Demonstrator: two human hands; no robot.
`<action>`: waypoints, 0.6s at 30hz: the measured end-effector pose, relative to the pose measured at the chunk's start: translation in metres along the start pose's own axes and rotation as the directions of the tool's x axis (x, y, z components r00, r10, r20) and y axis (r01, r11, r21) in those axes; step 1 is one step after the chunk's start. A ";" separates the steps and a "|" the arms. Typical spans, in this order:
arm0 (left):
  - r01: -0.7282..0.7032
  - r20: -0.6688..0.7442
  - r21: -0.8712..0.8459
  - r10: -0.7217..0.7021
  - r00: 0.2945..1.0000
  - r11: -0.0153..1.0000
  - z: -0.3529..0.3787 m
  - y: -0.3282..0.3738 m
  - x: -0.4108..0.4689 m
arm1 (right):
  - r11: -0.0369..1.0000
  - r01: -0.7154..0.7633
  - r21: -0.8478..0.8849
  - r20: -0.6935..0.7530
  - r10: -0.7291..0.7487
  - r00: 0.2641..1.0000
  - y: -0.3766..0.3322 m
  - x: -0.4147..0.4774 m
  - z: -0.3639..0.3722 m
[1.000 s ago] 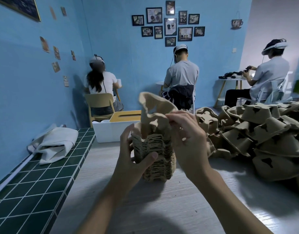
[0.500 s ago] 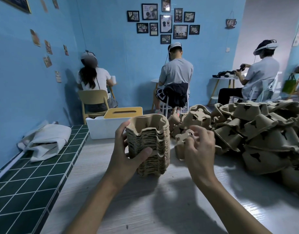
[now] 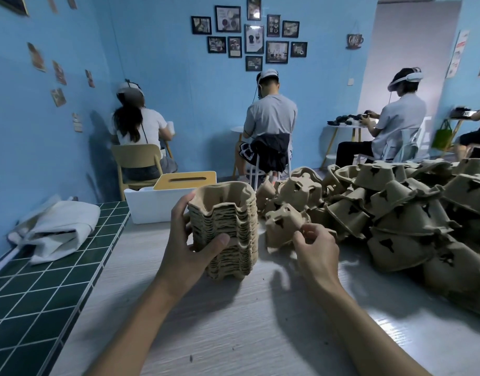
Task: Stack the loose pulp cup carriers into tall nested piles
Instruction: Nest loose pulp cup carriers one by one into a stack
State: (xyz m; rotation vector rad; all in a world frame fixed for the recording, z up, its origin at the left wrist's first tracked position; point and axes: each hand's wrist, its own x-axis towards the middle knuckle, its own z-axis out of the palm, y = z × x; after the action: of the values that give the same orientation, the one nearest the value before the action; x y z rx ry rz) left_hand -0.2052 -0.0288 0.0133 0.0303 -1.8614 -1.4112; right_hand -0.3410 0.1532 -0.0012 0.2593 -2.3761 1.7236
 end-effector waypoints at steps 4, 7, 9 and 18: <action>0.010 0.002 0.003 -0.010 1.000 1.000 0.000 0.001 -0.001 | 0.986 0.129 0.109 -0.061 -0.123 0.991 -0.005 -0.003 -0.001; 0.006 0.003 0.011 -0.006 1.000 1.000 0.000 0.001 -0.001 | 0.965 0.213 0.154 -0.095 -0.200 0.975 -0.010 -0.006 -0.001; 0.005 0.006 0.014 -0.005 1.000 1.000 0.000 0.000 0.000 | 0.947 0.251 0.199 -0.113 -0.232 0.966 -0.015 -0.008 -0.001; 0.004 0.025 0.014 -0.004 1.000 1.000 0.000 0.003 0.001 | 0.672 0.704 0.232 -0.203 -0.674 0.710 -0.084 -0.006 -0.010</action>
State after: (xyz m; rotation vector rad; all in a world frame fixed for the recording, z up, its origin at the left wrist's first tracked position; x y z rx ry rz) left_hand -0.2046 -0.0276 0.0160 0.0235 -1.8927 -1.4077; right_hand -0.3136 0.1370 0.0769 0.9599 -1.5879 1.6111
